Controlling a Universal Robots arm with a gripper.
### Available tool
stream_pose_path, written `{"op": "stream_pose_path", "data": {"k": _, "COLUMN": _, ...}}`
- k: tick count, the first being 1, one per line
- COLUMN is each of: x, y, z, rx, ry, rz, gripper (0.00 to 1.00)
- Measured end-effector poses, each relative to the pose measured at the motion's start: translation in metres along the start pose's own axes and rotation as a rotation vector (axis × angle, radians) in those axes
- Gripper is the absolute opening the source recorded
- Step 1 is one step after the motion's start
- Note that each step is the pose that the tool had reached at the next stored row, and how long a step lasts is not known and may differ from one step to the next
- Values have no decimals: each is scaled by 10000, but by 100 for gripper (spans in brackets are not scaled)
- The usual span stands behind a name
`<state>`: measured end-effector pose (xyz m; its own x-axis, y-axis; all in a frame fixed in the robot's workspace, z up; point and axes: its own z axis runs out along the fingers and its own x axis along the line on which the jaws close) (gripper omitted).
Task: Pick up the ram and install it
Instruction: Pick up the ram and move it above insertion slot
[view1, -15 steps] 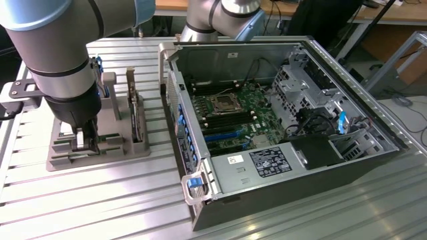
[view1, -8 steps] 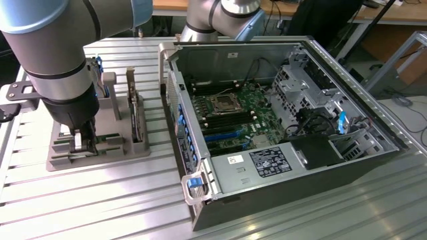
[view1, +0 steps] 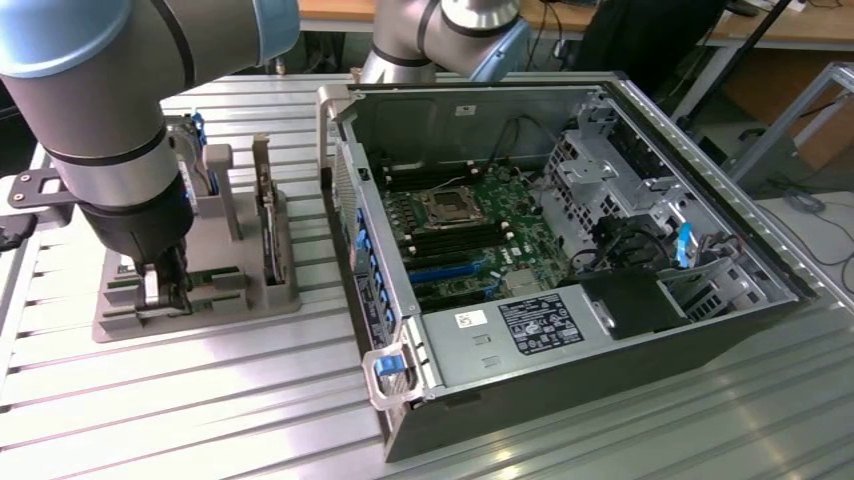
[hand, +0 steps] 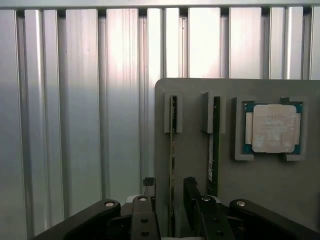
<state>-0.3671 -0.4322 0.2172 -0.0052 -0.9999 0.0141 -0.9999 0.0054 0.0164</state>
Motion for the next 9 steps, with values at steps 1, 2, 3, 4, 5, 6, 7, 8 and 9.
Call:
{"op": "stream_pose_path", "data": {"k": 1, "x": 0, "y": 3, "z": 11, "rx": 0, "ry": 1, "rz": -1, "gripper": 36}}
{"op": "stream_pose_path", "data": {"k": 2, "x": 0, "y": 5, "z": 26, "rx": -2, "ry": 2, "rz": -2, "gripper": 36}}
{"op": "stream_pose_path", "data": {"k": 3, "x": 0, "y": 7, "z": 39, "rx": -1, "ry": 0, "rz": -4, "gripper": 36}}
{"op": "stream_pose_path", "data": {"k": 4, "x": 0, "y": 8, "z": 43, "rx": -1, "ry": 1, "rz": -4, "gripper": 36}}
{"op": "stream_pose_path", "data": {"k": 5, "x": 0, "y": 8, "z": 49, "rx": -1, "ry": 1, "rz": -5, "gripper": 36}}
{"op": "stream_pose_path", "data": {"k": 6, "x": 0, "y": 10, "z": 58, "rx": -1, "ry": 1, "rz": -6, "gripper": 36}}
{"op": "stream_pose_path", "data": {"k": 7, "x": 1, "y": 11, "z": 70, "rx": 0, "ry": 1, "rz": -7, "gripper": 36}}
{"op": "stream_pose_path", "data": {"k": 8, "x": 1, "y": 12, "z": 80, "rx": -1, "ry": 1, "rz": -7, "gripper": 36}}
{"op": "stream_pose_path", "data": {"k": 9, "x": 1, "y": 12, "z": 87, "rx": -1, "ry": 2, "rz": -7, "gripper": 36}}
